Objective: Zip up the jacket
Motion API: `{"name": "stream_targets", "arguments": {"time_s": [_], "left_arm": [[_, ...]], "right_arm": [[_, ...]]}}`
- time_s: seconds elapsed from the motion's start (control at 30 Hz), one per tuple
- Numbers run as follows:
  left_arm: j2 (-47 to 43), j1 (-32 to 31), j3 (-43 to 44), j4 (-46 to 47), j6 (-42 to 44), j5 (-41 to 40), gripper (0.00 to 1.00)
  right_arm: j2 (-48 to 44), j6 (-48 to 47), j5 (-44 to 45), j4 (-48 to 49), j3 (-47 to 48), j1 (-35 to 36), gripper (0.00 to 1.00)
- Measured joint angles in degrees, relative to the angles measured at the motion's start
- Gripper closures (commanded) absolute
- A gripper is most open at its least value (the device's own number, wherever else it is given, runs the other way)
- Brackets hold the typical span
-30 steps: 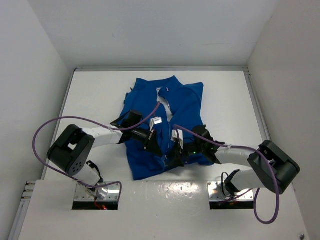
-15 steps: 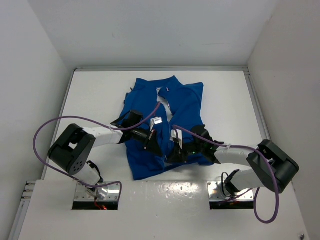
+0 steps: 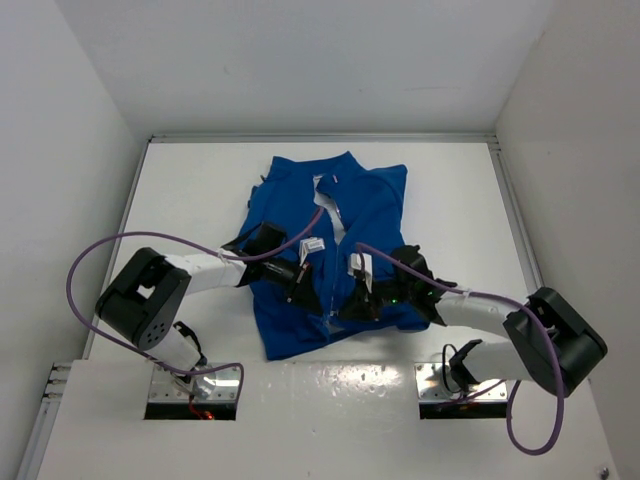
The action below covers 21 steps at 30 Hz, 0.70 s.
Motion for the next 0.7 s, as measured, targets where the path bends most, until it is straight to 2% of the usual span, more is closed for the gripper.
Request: {"name": "stream_targets", "arguments": {"time_s": [0.63, 0.7], "left_arm": [[-2.6, -2.3, 0.7, -1.2, 5.9, -5.2, 1.0], [-2.9, -2.5, 0.7, -1.2, 6.3, -5.8, 0.97]], "right_arm": [[4.9, 9.5, 0.2, -4.9, 5.7, -4.0, 1.0], [4.9, 9.8, 0.3, -5.0, 5.7, -4.0, 1.0]]}}
